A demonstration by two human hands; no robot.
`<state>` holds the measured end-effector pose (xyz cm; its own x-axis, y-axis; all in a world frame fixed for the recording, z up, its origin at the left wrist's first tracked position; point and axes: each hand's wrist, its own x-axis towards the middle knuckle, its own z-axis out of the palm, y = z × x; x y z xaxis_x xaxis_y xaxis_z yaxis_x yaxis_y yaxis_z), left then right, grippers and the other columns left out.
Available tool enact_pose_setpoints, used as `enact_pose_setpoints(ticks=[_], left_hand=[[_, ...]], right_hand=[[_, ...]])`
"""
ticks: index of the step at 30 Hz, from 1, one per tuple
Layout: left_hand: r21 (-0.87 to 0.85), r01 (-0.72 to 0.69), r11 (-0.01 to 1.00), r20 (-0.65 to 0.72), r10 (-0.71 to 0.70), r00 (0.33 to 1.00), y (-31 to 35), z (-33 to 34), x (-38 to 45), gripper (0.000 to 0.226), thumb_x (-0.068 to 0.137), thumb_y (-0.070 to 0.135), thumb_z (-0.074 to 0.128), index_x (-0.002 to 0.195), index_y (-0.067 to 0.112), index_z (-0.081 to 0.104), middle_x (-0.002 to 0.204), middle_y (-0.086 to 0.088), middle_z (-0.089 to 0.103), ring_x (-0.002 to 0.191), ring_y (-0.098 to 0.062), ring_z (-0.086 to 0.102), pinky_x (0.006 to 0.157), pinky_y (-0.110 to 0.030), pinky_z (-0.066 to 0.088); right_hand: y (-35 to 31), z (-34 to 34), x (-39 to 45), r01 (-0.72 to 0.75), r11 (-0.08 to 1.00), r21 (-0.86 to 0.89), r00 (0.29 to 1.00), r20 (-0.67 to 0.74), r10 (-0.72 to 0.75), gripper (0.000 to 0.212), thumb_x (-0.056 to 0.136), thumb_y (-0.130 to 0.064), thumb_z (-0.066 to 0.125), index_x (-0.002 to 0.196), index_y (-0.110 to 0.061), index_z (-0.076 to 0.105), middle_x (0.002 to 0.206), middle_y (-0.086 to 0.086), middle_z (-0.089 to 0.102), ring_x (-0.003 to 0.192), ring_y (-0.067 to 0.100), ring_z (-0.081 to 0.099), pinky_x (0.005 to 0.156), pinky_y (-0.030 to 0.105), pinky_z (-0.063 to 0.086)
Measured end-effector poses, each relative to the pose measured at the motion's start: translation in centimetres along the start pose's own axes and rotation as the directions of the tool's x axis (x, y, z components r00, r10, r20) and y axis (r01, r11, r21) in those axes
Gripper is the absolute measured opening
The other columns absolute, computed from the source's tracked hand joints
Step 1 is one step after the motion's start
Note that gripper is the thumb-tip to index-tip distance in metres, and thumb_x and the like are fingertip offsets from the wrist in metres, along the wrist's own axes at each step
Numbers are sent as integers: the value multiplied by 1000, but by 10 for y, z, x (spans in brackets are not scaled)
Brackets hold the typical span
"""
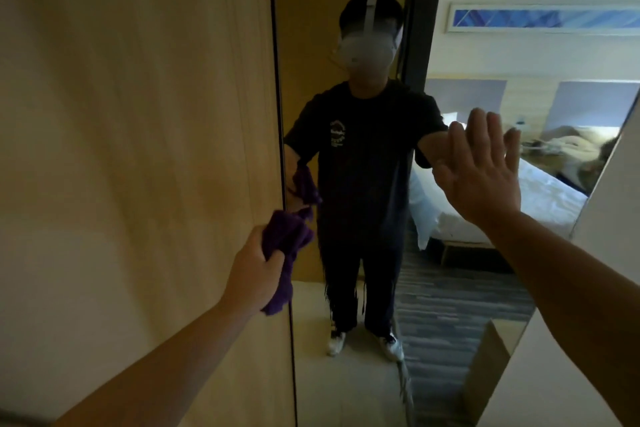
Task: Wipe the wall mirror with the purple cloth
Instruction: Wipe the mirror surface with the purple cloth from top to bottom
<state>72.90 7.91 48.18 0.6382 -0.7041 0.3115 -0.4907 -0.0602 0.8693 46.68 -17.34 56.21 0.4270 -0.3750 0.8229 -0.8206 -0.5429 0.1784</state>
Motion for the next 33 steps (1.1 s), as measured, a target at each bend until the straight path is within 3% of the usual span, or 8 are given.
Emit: enact_pose_setpoints(ticks=[3,5,9,12,16,21,25,33], left_hand=[[58,-223,973,-198,230,953,27,-11,34,37,96,4,56,128,23,52,99,4,66,83,-6,64,74,-21,49],[196,-424,884,-300,466,832,50,-19,62,36,95,6,60,131,9,53,114,-5,62,97,-11,60,82,-17,46],[522,-712,470,-302,882,361,114,-24,132,34,100,22,57,130,13,45,116,-15,60,104,-18,54,85,-25,48],[773,-617,147,-105,989,104,150,-15,180,42,100,31,57,136,15,40,135,-12,47,116,-26,49,95,-41,44],[814,-575,-80,191,972,135,132,9,190,62,97,43,53,150,15,40,154,-20,38,141,-38,37,113,-55,31],[805,-577,-137,235,967,99,96,23,179,58,103,50,30,148,17,45,153,-16,41,141,-40,38,113,-55,32],[728,-655,-204,293,956,29,23,53,157,47,101,39,46,144,21,49,151,-9,46,140,-35,42,112,-51,35],[698,-690,-190,358,928,106,-100,97,112,56,100,26,48,154,26,32,158,-1,31,145,-27,32,116,-45,25]], right_hand=[[3,9,3,14,1000,9,997,-82,-13,68,100,-43,40,155,-8,21,163,22,8,151,33,-9,120,51,-13],[6,17,3,32,999,-11,989,-145,-33,67,101,-44,41,154,-7,25,162,24,13,151,38,1,120,52,-11],[9,28,6,46,998,-37,969,-241,-54,66,102,-49,34,152,-7,31,160,24,20,149,39,10,119,57,2],[11,33,7,72,996,-55,945,-316,-86,65,101,-48,37,151,-6,34,158,25,25,148,41,15,117,62,13],[14,41,7,92,992,-85,921,-371,-117,65,100,-47,39,150,-5,37,156,26,29,146,42,19,115,64,18],[17,47,7,81,992,-98,922,-372,-112,70,99,-49,40,155,-9,28,159,24,21,149,38,12,114,66,17],[17,47,8,75,993,-87,919,-381,-102,68,101,-51,32,154,-9,29,156,28,25,146,45,18,114,66,16],[19,51,9,94,989,-113,891,-434,-134,68,100,-50,30,156,-11,22,152,33,31,146,39,17,111,68,21]])
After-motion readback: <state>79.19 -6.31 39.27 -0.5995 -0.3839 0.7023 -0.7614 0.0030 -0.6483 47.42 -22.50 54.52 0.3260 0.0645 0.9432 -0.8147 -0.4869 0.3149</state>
